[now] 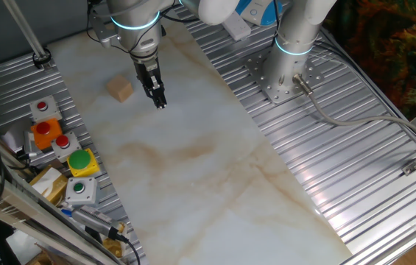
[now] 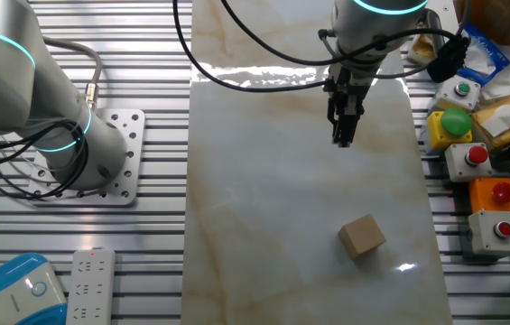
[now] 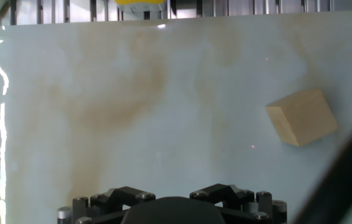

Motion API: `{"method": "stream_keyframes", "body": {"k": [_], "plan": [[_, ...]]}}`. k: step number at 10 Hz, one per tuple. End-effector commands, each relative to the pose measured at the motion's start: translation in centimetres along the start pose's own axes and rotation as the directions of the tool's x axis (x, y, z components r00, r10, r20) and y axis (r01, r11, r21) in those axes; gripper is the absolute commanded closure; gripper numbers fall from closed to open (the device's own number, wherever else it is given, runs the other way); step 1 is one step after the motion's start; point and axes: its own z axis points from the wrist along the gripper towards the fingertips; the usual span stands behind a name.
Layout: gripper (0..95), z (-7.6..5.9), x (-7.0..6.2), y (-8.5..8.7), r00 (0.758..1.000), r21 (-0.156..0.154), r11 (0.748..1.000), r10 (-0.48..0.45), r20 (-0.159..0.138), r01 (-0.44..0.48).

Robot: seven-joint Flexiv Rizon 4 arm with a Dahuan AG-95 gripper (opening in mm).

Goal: Pick up the small block on the left and move it to the right

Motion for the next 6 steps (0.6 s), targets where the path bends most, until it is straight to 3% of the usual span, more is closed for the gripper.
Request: {"method": "stream_keyframes", "body": {"k": [1, 2, 3, 4, 6], "plan": [[0.0, -0.01, 0.01, 0.0, 1.0, 0.0, 1.0, 0.0, -0.001, 0.0], [19.0, -0.02, 0.02, -0.01, 0.987, -0.021, 0.995, 0.096, -0.126, -0.099], [19.0, -0.02, 0.02, -0.01, 0.986, -0.041, 0.993, 0.106, -0.128, -0.112], [19.0, -0.05, 0.03, -0.01, 0.988, -0.035, 0.994, 0.094, -0.125, -0.099], [19.0, -0.22, 0.13, -0.22, 0.993, -0.042, 0.999, -0.014, -0.118, 0.009]]}}
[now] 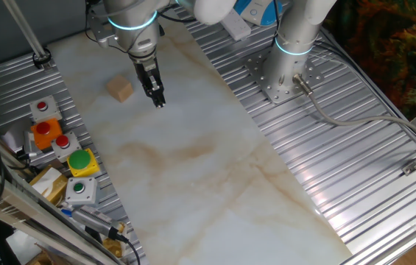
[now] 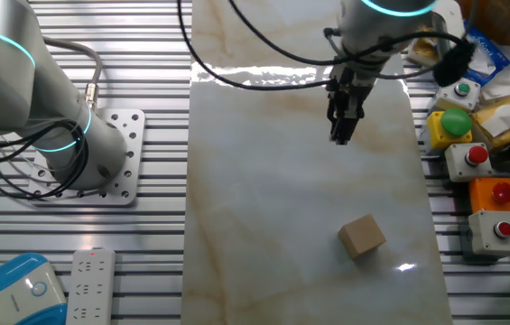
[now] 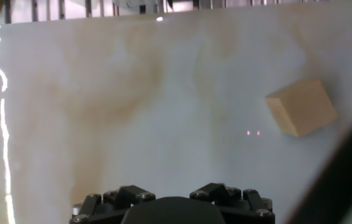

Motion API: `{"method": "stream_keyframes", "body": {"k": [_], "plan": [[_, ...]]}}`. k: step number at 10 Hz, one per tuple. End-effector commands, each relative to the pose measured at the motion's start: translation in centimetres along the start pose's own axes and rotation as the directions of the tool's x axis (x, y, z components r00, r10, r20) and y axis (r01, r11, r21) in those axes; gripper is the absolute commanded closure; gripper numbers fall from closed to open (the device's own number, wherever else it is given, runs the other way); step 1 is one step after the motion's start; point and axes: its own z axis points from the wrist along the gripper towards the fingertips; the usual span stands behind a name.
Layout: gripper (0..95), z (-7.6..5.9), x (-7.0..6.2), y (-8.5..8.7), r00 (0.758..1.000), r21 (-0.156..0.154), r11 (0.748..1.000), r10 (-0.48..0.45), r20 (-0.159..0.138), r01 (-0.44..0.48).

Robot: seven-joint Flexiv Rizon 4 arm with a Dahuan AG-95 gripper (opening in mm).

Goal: Pick up the small block on the left and move it to the right

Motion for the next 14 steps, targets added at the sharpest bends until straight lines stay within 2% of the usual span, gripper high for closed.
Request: {"method": "stream_keyframes", "body": {"k": [1, 3, 4, 6, 8, 10, 13, 14], "plan": [[19.0, -0.7, 0.5, -0.5, 0.986, -0.005, 0.987, -0.161, -0.037, 0.161], [19.0, -1.3, 0.9, -2.0, 0.966, 0.04, 0.966, -0.255, -0.048, 0.257], [19.0, -1.5, 1.1, -3.5, 0.948, 0.053, 0.948, -0.312, -0.055, 0.315], [19.0, -1.0, 1.4, -6.7, 0.905, 0.069, 0.903, -0.42, -0.069, 0.424], [19.0, -0.5, 1.5, -8.6, 0.89, 0.077, 0.887, -0.45, -0.07, 0.455], [19.0, 0.3, 1.3, -9.4, 0.9, 0.091, 0.896, -0.43, -0.064, 0.435], [19.0, 1.6, 0.7, -10.3, 0.893, 0.097, 0.887, -0.447, -0.057, 0.45], [19.0, 2.0, 0.5, -10.9, 0.892, 0.089, 0.888, -0.449, -0.051, 0.452]]}}
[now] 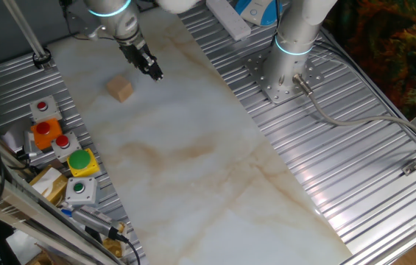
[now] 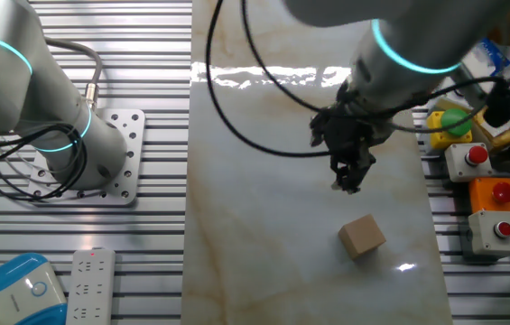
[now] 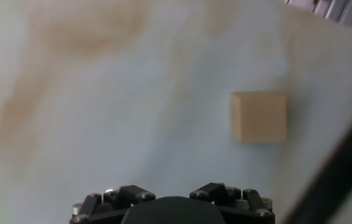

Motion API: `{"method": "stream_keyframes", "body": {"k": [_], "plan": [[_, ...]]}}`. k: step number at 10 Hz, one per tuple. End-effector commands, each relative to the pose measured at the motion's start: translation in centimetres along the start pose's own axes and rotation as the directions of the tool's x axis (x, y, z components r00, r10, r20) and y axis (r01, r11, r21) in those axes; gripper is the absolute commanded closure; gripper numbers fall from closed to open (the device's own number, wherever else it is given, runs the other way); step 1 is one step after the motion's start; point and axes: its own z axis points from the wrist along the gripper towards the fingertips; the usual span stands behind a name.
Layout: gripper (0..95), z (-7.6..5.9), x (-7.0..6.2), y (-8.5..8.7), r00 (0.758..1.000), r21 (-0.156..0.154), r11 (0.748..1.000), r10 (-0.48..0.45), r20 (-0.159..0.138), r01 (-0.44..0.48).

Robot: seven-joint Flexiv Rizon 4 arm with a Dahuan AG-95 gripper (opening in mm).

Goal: Pick up the small block on the left and move it to the right

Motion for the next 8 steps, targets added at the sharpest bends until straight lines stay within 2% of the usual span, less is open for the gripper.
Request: {"method": "stream_keyframes", "body": {"k": [1, 4, 6, 8], "plan": [[19.0, 1.8, 0.3, -2.5, 0.999, -0.005, 1.0, 0.002, 0.035, -0.002], [19.0, 2.6, 0.6, -6.1, 0.999, -0.014, 1.0, -0.021, 0.042, 0.022], [19.0, 3.6, 0.5, -6.9, 0.999, -0.03, 0.999, -0.018, 0.047, 0.02], [19.0, 5.9, -0.1, -7.2, 0.998, -0.043, 0.999, -0.004, 0.056, 0.006]]}}
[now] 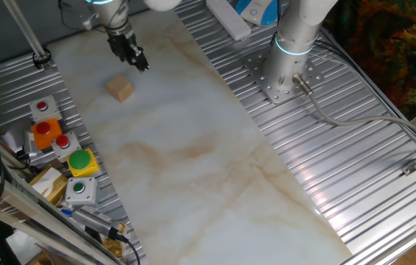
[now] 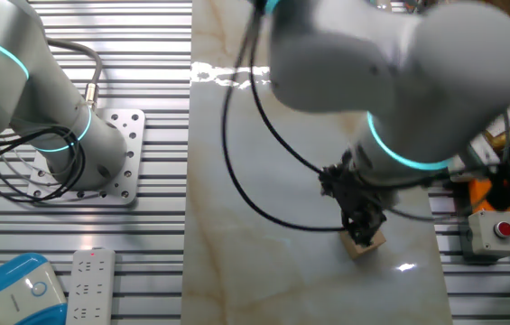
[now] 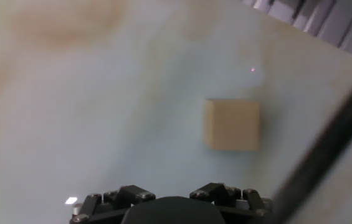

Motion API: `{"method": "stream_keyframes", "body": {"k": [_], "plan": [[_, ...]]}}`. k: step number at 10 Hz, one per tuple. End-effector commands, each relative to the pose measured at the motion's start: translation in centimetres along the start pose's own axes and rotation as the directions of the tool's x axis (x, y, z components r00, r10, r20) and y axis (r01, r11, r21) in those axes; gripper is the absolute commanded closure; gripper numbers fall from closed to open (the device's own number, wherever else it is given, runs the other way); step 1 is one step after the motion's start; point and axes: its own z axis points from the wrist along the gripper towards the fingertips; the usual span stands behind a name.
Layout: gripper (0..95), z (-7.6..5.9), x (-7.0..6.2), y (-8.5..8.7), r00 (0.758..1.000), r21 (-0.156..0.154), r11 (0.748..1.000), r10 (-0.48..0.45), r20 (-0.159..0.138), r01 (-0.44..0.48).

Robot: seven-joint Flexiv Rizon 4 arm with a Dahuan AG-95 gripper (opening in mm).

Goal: Pick up the small block on the left and move it to the right

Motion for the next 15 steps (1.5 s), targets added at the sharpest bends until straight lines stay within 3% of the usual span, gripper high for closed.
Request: {"method": "stream_keyframes", "body": {"k": [1, 3, 6, 7, 8, 11, 15], "plan": [[19.0, 2.0, -0.3, -0.2, 1.0, 0.004, 1.0, 0.009, 0.012, -0.009], [19.0, 3.5, -0.5, -0.7, 1.0, 0.005, 1.0, 0.008, 0.02, -0.008], [19.0, 2.8, -0.6, -1.9, 1.0, 0.005, 1.0, -0.005, 0.018, 0.005], [19.0, 2.5, -1.1, -3.2, 1.0, 0.004, 1.0, -0.016, 0.017, 0.016], [19.0, 3.0, -1.6, -3.6, 1.0, 0.0, 1.0, -0.014, 0.021, 0.014], [19.0, 4.2, -2.1, -3.6, 0.999, -0.004, 1.0, -0.008, 0.033, 0.008], [19.0, 4.4, -2.8, -3.5, 0.999, -0.022, 1.0, 0.005, 0.037, -0.004]]}}
